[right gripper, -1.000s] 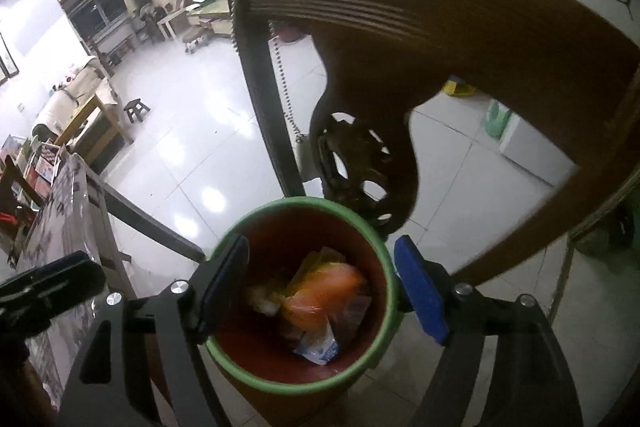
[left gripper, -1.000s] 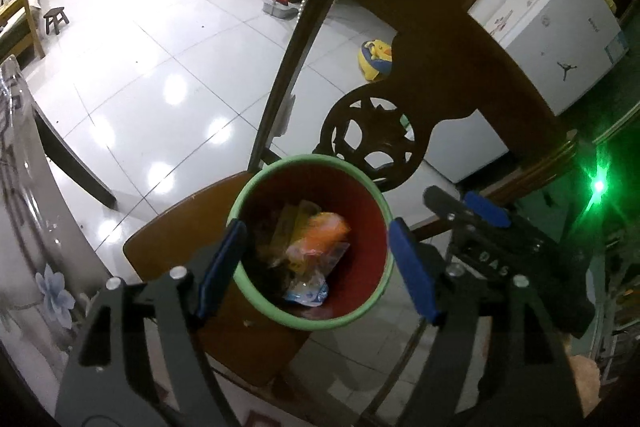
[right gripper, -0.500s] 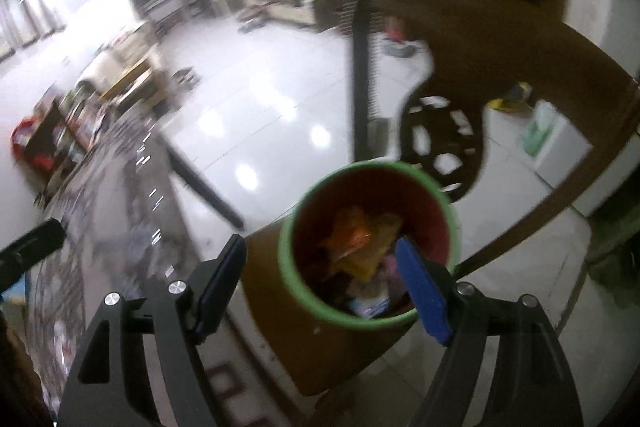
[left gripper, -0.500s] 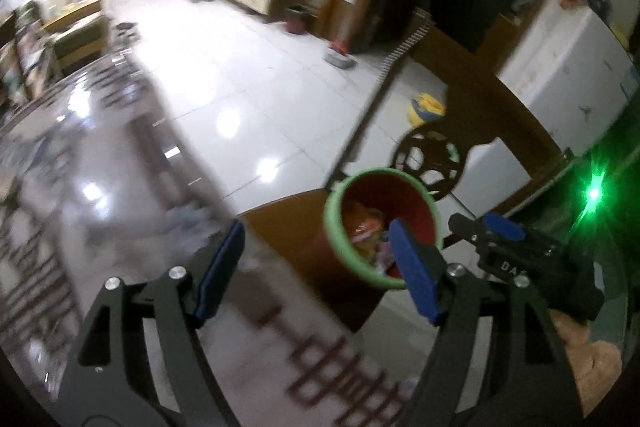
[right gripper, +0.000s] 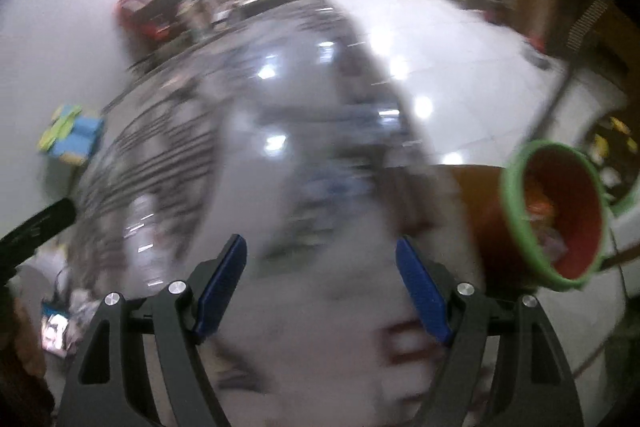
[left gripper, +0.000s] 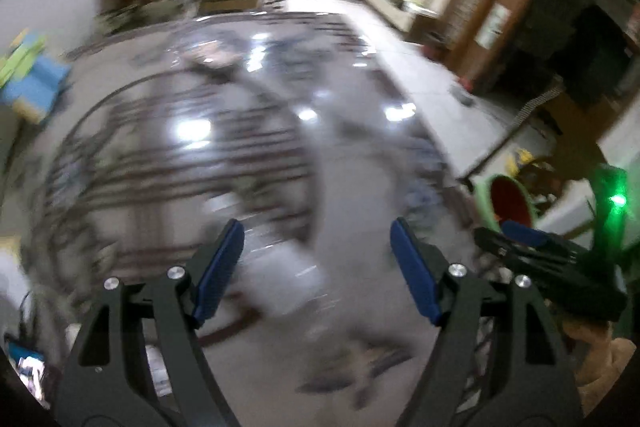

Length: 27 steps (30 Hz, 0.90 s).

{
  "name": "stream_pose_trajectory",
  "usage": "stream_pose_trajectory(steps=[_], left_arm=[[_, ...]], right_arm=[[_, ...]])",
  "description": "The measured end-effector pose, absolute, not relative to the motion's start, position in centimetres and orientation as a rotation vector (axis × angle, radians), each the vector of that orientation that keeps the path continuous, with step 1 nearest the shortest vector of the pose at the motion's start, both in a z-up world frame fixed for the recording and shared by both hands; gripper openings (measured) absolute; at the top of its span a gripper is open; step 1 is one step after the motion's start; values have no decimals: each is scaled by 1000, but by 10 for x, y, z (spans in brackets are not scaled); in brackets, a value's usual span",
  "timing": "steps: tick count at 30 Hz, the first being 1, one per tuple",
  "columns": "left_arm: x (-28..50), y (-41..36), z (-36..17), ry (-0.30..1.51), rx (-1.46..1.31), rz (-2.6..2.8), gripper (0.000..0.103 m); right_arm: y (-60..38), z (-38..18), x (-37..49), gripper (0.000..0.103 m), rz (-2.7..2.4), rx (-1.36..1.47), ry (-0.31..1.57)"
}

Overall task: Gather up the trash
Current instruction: 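Move both open tools back over the trash on the table, then grasp the white patterned paper cup with the left tool while the right tool grasps crumpled paper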

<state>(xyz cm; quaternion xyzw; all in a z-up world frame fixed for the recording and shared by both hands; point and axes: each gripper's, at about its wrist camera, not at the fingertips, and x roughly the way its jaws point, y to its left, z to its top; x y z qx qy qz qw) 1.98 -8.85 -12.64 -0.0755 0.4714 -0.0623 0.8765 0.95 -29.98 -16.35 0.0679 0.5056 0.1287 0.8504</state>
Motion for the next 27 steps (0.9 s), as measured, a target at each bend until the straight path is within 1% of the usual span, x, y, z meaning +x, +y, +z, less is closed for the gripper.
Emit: stream_pose_trajectory(steps=[6, 7, 8, 9, 13, 15, 18, 19, 20, 21, 22, 23, 27], left_arm=[[-20, 36, -139, 1004, -212, 140, 73], [-29, 58, -143, 1014, -225, 188, 73], [-34, 70, -146, 1021, -233, 214, 73], [-40, 84, -149, 1028, -243, 241, 73], [-63, 121, -159, 1047, -284, 301, 73], [-72, 131, -162, 1053, -300, 305, 77], [-85, 139, -167, 1059, -308, 308, 77], [-88, 140, -169, 1064, -312, 308, 77], [-92, 142, -172, 1071, -316, 306, 77], [-95, 143, -174, 1075, -317, 305, 77], [-98, 144, -177, 1082, -316, 300, 77], [-99, 144, -179, 1086, -315, 295, 77], [-103, 136, -192, 1122, -294, 259, 77]], right_arm=[[-164, -168, -20, 75, 645, 67, 1117], [-134, -172, -30, 76, 725, 30, 1133], [-112, -177, -37, 80, 779, -10, 1148], [-84, -184, -46, 80, 836, -74, 1164], [-28, -211, -60, 81, 922, -133, 1235], [-9, -223, -62, 81, 955, -120, 1282], [4, -231, -70, 81, 963, -144, 1273], [8, -233, -70, 73, 951, -165, 1271], [8, -236, -70, 47, 937, -184, 1276], [8, -240, -68, 34, 924, -187, 1296], [4, -239, -64, 28, 923, -153, 1305], [-2, -238, -60, 18, 904, -119, 1300], [-27, -219, -48, 14, 797, -140, 1212]])
